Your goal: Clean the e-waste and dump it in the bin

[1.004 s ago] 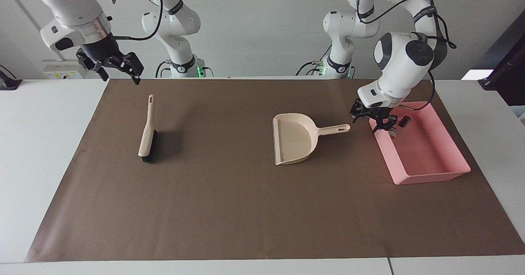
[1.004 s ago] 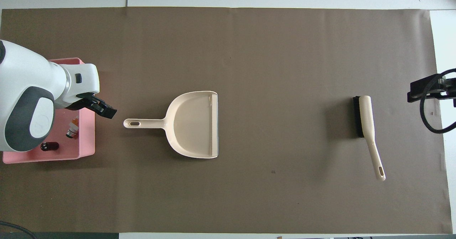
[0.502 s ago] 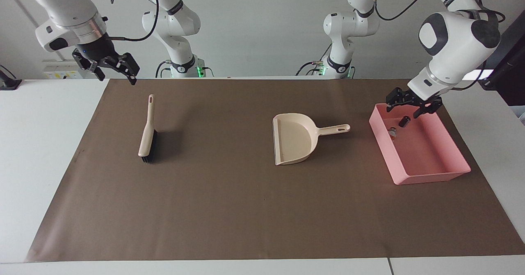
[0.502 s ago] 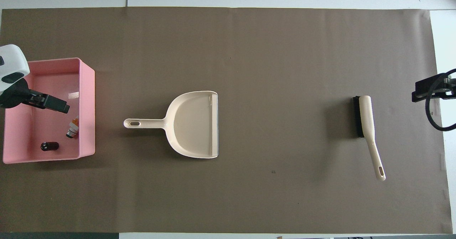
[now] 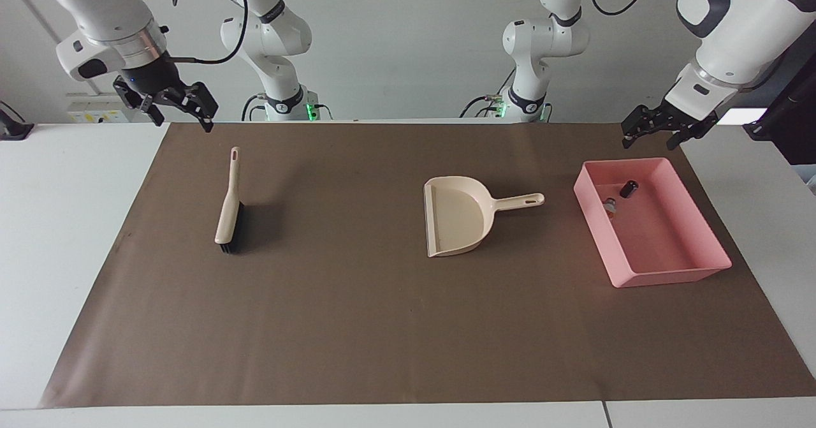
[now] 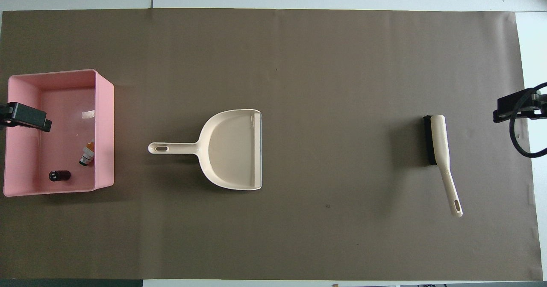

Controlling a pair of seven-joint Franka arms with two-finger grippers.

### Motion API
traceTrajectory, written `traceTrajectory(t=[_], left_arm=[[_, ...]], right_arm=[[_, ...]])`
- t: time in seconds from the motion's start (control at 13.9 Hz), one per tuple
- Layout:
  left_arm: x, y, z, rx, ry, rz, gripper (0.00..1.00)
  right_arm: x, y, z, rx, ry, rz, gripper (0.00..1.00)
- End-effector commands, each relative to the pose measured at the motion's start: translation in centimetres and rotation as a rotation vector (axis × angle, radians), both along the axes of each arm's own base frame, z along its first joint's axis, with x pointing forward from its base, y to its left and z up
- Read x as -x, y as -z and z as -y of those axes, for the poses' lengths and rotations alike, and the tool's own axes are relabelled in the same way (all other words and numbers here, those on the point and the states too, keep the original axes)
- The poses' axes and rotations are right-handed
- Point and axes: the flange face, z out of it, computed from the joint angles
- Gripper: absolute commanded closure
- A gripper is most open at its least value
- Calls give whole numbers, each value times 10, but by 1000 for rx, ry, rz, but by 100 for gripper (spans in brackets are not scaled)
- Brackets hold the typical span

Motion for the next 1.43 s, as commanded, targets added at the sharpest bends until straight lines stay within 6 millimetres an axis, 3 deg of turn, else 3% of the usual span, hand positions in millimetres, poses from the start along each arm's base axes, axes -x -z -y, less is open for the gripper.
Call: traceTrajectory(t=[0.0, 0.43, 1.36], left_arm=[[-2, -15, -1, -10, -31, -1, 1], [2, -12, -12, -19, -46, -7, 1], [11, -1, -13, -18, -49, -30, 1]], right_arm=[[1, 2, 1, -17, 14, 1, 1], [0, 1, -2, -16, -1, 10, 1], [0, 2, -2, -18, -38, 8, 1]])
